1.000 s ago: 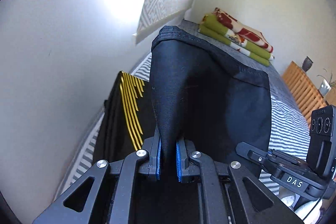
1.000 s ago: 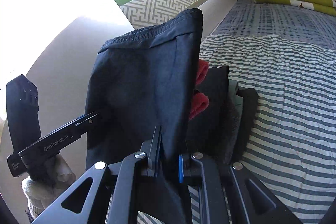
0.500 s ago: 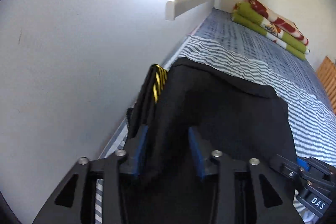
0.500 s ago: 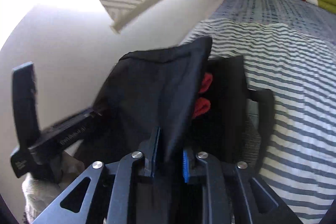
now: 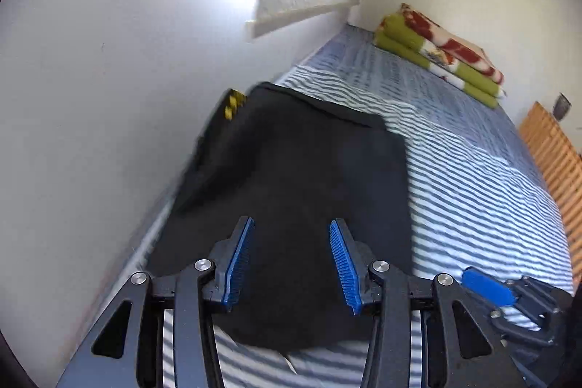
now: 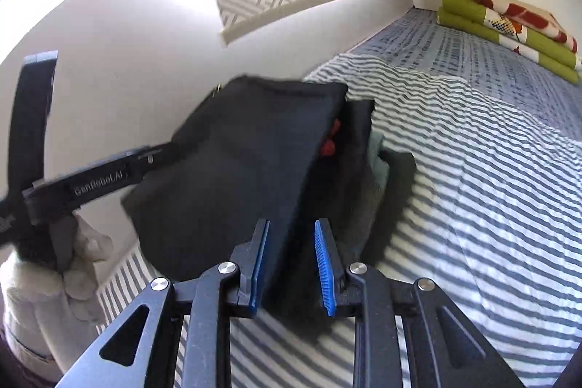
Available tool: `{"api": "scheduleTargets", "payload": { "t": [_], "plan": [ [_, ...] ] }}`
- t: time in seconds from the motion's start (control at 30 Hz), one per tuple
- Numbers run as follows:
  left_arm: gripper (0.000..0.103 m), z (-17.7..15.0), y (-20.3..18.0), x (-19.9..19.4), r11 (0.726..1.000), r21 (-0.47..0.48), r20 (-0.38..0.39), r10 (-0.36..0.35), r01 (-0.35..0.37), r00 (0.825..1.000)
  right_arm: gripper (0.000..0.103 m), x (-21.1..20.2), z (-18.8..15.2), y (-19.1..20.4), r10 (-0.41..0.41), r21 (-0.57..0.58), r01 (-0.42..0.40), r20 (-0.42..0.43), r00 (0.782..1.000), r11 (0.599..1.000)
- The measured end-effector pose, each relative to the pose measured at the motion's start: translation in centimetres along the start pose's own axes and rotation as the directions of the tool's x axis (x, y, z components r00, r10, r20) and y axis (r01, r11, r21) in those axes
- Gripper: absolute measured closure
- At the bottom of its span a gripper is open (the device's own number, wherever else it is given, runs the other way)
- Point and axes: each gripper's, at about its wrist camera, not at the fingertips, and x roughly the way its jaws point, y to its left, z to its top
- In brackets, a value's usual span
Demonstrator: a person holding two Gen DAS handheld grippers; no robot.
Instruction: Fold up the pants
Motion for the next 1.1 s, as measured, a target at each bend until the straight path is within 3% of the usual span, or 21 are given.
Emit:
{"api": "scheduleTargets", "payload": {
  "t": [0.2, 0.43, 0.63, 0.87, 1.1],
  "plan": [
    [0.054, -6.0, -8.6, -6.1, 0.995, 0.071, 0.017, -0.069, 0.067, 0.997, 0.08, -7.5, -7.5, -2.6, -0.074, 0.015, 0.074, -0.022, 0.997, 0.997],
    [0.049, -15.0, -17.8, -16.4, 0.974, 0.148, 0.029, -0.18, 0.174, 0.983, 0.077, -19.1, -14.3, -5.8, -0.206, 0.059, 0.202, 0.065, 0.976, 0.978],
    [0.044, -21.7, -23.8, -22.8, 0.954, 0.182, 0.042, -0.249, 0.237, 0.968, 0.065, -27.7, -20.8, -8.1, -0.35, 0.083, 0.341, 0.154, 0.924, 0.936],
    [0.036, -29.6, -29.5, -27.2, 0.929, 0.274, 0.02, -0.264, 0.249, 0.964, 0.049, -33.4, -27.8, -10.7, -0.478, 0.184, 0.447, 0.194, 0.856, 0.875],
    [0.026, -34.6, -31.3, -28.8, 0.928, 0.276, 0.002, -0.26, 0.25, 0.965, 0.039, -36.3, -33.1, -12.1, -0.529, 0.287, 0.473, 0.164, 0.832, 0.833]
  ]
}}
